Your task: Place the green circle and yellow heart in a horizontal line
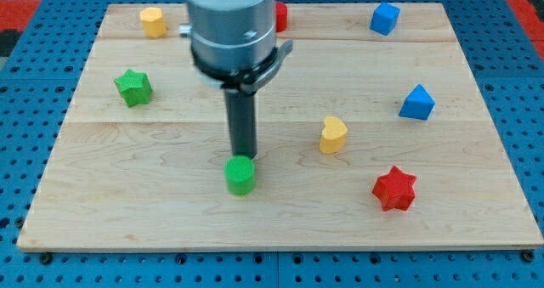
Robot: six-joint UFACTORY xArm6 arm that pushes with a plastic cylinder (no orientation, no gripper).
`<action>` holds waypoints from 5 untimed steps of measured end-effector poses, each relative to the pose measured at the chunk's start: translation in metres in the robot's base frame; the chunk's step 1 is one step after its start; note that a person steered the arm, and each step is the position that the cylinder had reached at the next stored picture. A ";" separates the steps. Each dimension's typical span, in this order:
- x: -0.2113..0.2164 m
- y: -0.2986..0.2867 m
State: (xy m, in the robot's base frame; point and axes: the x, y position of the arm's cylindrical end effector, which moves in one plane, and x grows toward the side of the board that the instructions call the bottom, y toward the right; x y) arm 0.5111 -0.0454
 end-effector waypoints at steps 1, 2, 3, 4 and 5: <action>0.033 0.027; 0.026 0.102; -0.002 0.164; -0.038 0.165; -0.056 0.147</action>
State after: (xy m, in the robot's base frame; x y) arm 0.4547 0.1016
